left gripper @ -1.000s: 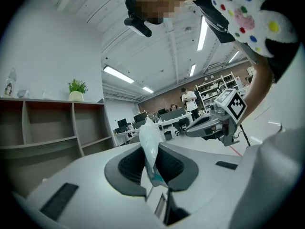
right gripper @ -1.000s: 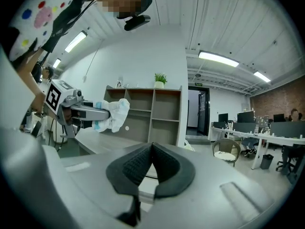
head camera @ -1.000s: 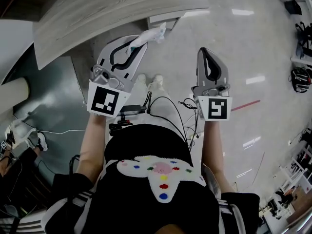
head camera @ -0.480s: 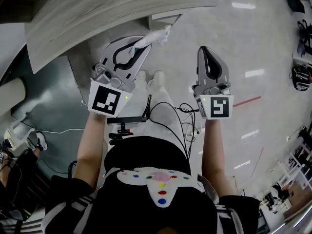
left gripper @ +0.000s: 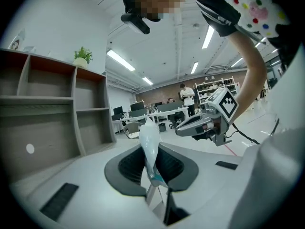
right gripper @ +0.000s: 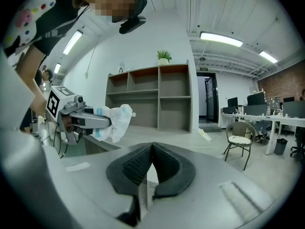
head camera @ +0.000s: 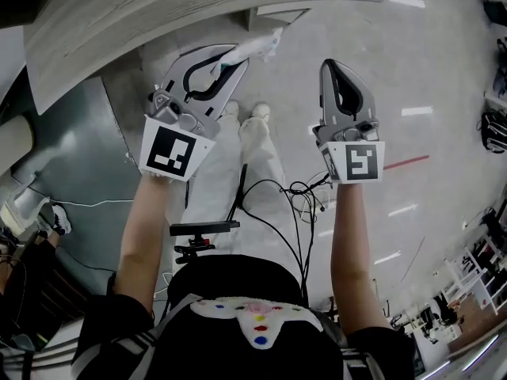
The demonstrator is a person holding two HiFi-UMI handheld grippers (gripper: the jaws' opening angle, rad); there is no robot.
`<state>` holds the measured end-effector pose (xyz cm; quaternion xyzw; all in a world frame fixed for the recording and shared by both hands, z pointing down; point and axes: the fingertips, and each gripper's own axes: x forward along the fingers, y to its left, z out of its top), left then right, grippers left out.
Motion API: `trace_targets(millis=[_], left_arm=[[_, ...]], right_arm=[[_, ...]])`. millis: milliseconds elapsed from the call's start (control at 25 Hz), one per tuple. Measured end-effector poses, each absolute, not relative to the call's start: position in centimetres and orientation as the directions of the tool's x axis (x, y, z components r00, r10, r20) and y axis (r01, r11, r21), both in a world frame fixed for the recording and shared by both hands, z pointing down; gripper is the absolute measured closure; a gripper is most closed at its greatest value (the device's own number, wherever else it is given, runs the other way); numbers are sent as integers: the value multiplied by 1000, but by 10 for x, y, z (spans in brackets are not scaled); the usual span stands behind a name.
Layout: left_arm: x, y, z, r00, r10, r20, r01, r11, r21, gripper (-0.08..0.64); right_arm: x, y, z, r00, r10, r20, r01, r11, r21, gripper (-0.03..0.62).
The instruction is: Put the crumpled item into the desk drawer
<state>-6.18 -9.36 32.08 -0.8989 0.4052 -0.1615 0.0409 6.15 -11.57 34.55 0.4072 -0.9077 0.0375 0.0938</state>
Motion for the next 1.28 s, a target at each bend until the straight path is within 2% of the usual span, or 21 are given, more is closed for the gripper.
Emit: trace_targets(millis=[400, 680, 800, 920, 1120, 1240, 1280], left_arm=[[-74, -95, 419, 625, -693, 360, -703, -700, -125, 511], [-78, -117, 473, 591, -691, 416, -726, -680, -98, 511], [-80, -122, 497, 562, -692, 453, -755, -653, -60, 511], [-84, -125, 517, 539, -688, 487, -765, -641, -59, 511], [-88, -131, 535, 516, -682, 518, -775, -630, -57, 511], [-90, -130, 534, 505, -697, 509, -790, -611, -52, 511], [-89, -129, 535, 502, -700, 507, -794, -605, -49, 511]], right_arm=[[37, -127, 441, -741, -639, 208, -670, 727, -152, 583], [36, -160, 503, -759, -636, 144, -629, 658, -414, 583], [37, -172, 525, -764, -636, 111, -587, 614, -528, 561], [34, -184, 547, -772, -630, 86, -539, 577, -614, 495], [30, -205, 573, -777, -626, 70, -479, 514, -712, 442], [22, -209, 588, -795, -603, 73, -436, 484, -759, 364], [20, -209, 595, -801, -595, 71, -424, 479, -769, 359]])
